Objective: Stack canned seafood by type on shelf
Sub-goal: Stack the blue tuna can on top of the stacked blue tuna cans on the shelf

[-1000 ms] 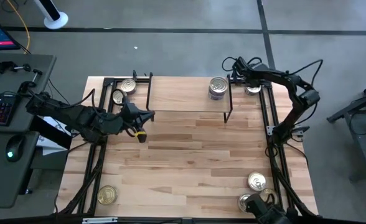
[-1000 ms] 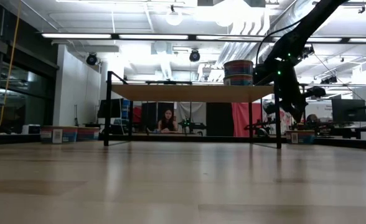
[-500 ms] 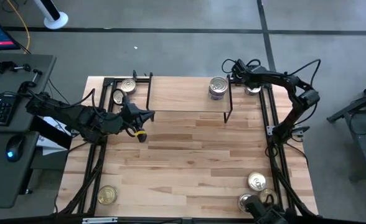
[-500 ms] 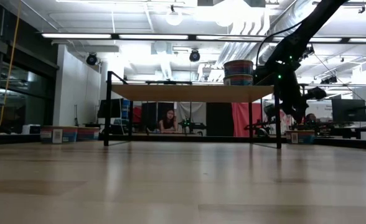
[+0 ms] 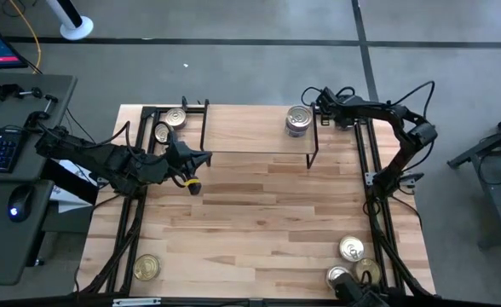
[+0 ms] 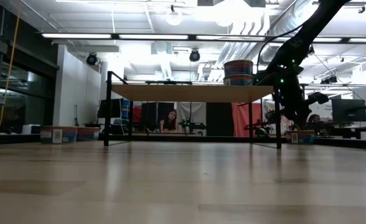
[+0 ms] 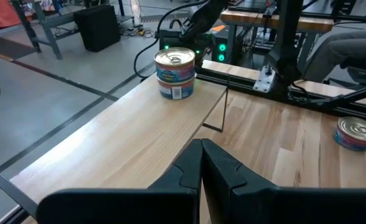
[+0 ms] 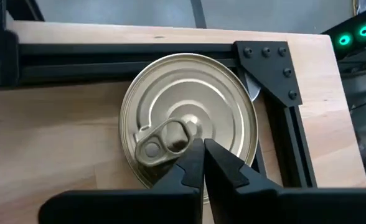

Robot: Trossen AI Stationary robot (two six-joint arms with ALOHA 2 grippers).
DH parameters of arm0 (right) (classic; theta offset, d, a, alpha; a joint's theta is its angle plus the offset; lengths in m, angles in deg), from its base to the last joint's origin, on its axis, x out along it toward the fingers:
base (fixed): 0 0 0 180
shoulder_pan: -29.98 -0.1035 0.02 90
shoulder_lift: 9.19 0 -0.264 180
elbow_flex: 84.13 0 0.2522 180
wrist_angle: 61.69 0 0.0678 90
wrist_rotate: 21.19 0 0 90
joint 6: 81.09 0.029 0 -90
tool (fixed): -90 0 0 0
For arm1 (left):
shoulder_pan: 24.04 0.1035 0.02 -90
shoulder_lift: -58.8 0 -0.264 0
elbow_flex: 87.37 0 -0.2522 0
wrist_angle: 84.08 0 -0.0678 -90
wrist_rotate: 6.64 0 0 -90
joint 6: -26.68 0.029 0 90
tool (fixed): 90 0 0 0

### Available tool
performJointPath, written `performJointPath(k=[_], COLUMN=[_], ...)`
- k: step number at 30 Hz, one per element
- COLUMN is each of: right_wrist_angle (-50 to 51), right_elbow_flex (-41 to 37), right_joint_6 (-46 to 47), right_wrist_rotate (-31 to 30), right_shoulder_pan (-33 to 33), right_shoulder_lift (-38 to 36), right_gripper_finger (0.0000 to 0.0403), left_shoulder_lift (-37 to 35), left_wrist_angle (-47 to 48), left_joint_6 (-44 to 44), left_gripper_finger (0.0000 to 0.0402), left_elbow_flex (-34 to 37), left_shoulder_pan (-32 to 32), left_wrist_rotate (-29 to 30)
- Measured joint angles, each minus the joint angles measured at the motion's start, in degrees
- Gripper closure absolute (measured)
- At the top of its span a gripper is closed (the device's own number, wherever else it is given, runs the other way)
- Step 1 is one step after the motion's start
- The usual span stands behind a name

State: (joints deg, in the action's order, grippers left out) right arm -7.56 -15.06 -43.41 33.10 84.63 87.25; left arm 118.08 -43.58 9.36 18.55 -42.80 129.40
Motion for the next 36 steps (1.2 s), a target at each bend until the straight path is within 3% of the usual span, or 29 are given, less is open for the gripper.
performJointPath(k=[36], right_wrist_angle=[15.2], right_elbow_flex=[0.1], right_joint_6=[-19.5], right_wrist_rotate=[9.0], right_shoulder_pan=[-2.8], right_shoulder_lift=[-0.2], right_gripper_finger=[0.0403], left_shoulder_lift=[0.0], left_wrist_angle=[0.1], left_joint_6=[0.0], left_gripper_finger=[0.0402], left_elbow_flex=[0.0], left_shoulder_pan=[0.0], left_wrist_rotate=[0.0])
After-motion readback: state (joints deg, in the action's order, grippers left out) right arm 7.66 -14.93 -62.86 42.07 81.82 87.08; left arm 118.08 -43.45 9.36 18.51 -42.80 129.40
